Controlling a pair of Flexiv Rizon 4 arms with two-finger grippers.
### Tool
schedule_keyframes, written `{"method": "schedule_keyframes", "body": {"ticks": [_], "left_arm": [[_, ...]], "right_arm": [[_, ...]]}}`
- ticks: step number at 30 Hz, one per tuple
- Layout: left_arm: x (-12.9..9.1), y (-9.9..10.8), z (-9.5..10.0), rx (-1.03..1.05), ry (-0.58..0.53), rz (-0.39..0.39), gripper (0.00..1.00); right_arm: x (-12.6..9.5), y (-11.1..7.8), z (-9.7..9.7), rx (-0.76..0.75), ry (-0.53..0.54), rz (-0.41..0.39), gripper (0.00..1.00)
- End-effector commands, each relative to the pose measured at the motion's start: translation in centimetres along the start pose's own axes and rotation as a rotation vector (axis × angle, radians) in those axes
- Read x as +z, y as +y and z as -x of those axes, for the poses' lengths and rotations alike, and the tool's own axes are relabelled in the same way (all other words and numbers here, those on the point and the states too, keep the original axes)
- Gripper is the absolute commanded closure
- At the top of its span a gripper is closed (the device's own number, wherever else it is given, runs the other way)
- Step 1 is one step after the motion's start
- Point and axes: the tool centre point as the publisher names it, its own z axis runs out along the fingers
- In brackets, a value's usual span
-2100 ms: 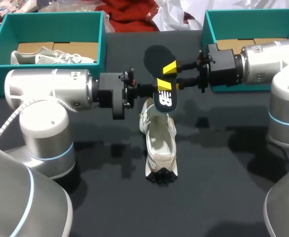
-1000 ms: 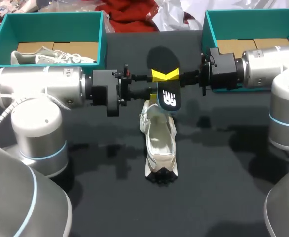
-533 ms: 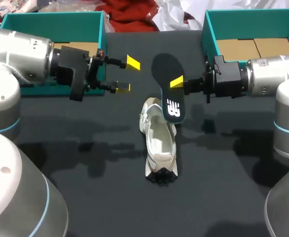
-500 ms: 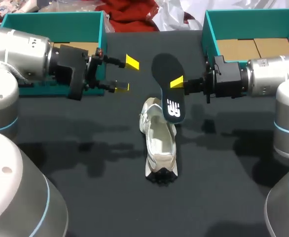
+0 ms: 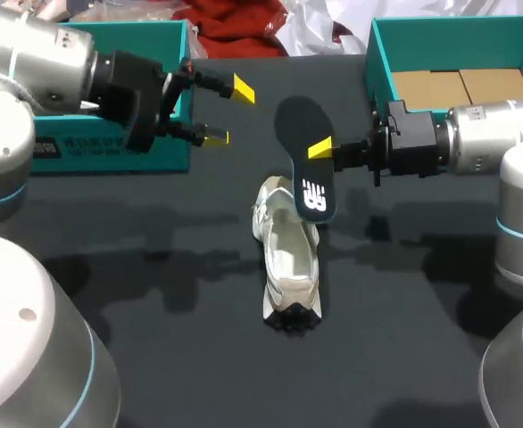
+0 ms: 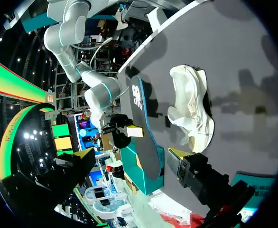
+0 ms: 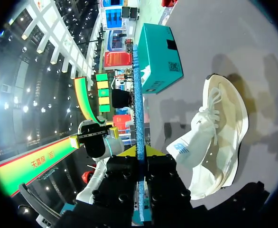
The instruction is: Take the shoe out of the shoebox, open the shoe tongue, remove and reinsert the insole, then place the shoe into the shoebox
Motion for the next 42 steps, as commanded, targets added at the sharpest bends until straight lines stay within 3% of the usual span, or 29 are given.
{"method": "schedule_keyframes", "body": {"ticks": [1,11,13,17,22,30,42], "left_arm": [[1.1,2.3,1.6,0.048,0.574,0.103,0.0],[1.1,2.3,1.6,0.048,0.574,0.103,0.0],[0.9,3.5,2.8,-0.005,0.62,0.084,0.0],[0.4,5.8,5.0,-0.095,0.697,-0.067,0.0],[0.9,6.9,6.0,-0.14,0.818,-0.184,0.0],[2.8,6.8,6.3,-0.144,1.039,-0.183,0.0],[5.4,7.2,6.5,-0.123,1.213,-0.206,0.0]], "right_arm": [[0.1,-0.1,0.0,0.0,-0.001,0.003,1.0],[0.1,-0.1,0.0,0.0,-0.001,0.003,1.0],[0.1,-0.1,0.0,0.0,-0.001,0.003,1.0],[0.1,-0.1,0.0,0.0,-0.001,0.003,1.0],[0.1,-0.1,0.0,0.0,-0.001,0.003,1.0],[0.1,-0.1,0.0,0.0,-0.001,0.003,1.0],[0.1,-0.1,0.0,0.0,-0.001,0.003,1.0]]}}
